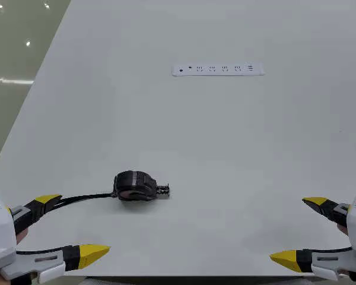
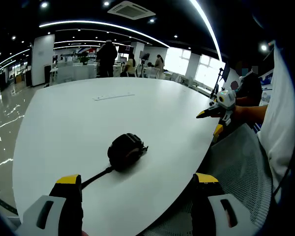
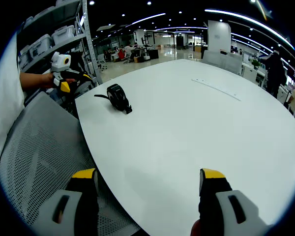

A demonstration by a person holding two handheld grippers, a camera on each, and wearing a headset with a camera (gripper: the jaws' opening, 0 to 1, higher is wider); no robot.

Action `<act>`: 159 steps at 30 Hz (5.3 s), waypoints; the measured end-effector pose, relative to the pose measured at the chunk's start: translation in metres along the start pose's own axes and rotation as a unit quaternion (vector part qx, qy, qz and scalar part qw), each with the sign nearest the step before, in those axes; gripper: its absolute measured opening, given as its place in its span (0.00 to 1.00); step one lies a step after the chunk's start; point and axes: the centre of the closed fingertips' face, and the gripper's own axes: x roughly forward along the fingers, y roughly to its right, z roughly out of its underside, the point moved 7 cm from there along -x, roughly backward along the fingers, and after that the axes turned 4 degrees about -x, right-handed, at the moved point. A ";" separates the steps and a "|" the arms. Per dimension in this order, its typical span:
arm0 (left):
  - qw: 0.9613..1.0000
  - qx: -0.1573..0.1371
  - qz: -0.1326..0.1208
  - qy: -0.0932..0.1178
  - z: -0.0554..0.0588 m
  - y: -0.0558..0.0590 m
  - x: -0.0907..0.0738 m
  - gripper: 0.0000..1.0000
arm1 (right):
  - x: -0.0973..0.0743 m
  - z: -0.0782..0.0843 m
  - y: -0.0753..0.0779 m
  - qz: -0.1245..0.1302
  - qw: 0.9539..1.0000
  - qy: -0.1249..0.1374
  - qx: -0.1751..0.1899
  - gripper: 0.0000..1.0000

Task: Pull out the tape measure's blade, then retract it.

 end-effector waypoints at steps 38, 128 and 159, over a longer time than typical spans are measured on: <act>1.000 0.001 0.003 -0.007 -0.001 -0.002 0.004 0.90 | 0.005 -0.001 -0.001 -0.007 1.000 0.001 0.002 0.85; 0.953 0.202 0.191 -0.118 -0.028 -0.045 0.129 0.35 | 0.142 -0.055 -0.002 -0.146 0.987 0.030 -0.060 0.67; 0.926 0.282 0.202 -0.153 -0.032 -0.043 0.135 0.28 | 0.177 -0.089 -0.015 -0.162 0.979 0.062 -0.107 0.56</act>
